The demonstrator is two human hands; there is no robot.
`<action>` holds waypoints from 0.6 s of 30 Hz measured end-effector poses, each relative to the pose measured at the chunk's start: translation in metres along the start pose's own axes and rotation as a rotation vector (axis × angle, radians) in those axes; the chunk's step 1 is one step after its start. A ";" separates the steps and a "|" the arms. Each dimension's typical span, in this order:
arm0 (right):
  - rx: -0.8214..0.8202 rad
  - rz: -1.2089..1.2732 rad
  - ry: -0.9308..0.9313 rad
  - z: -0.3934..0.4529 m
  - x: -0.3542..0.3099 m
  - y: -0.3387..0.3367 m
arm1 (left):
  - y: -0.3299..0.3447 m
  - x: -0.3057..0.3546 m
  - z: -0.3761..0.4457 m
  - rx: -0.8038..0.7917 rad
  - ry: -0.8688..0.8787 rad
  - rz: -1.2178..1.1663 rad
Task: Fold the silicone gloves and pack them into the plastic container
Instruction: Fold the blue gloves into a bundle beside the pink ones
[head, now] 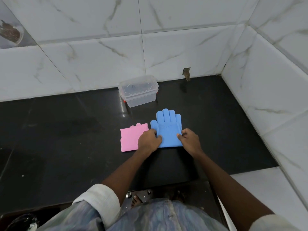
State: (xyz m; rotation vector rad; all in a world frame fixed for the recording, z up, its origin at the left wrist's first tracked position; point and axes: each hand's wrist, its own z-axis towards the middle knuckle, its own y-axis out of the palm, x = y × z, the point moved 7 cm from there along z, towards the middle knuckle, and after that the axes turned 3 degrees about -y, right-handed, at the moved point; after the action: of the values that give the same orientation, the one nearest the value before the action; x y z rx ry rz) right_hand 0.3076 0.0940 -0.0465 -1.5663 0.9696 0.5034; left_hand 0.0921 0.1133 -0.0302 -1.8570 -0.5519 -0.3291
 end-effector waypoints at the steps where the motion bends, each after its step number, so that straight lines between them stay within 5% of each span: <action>1: 0.016 0.010 0.025 0.002 0.001 0.000 | -0.001 0.000 0.000 0.013 -0.004 0.015; 8: 0.109 -0.148 0.100 -0.001 -0.002 -0.003 | 0.000 -0.006 0.004 0.033 -0.060 0.123; 13: 0.166 -0.549 -0.276 -0.012 -0.026 -0.001 | -0.005 -0.005 0.003 0.124 0.024 0.334; 18: -0.067 -0.820 -0.586 -0.019 -0.024 0.018 | -0.006 0.006 0.000 0.186 0.418 0.418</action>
State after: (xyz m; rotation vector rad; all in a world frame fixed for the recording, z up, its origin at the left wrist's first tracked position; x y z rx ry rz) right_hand 0.2758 0.0830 -0.0345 -1.5837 -0.1558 0.3644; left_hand 0.0939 0.1158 -0.0220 -1.6125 0.0916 -0.3574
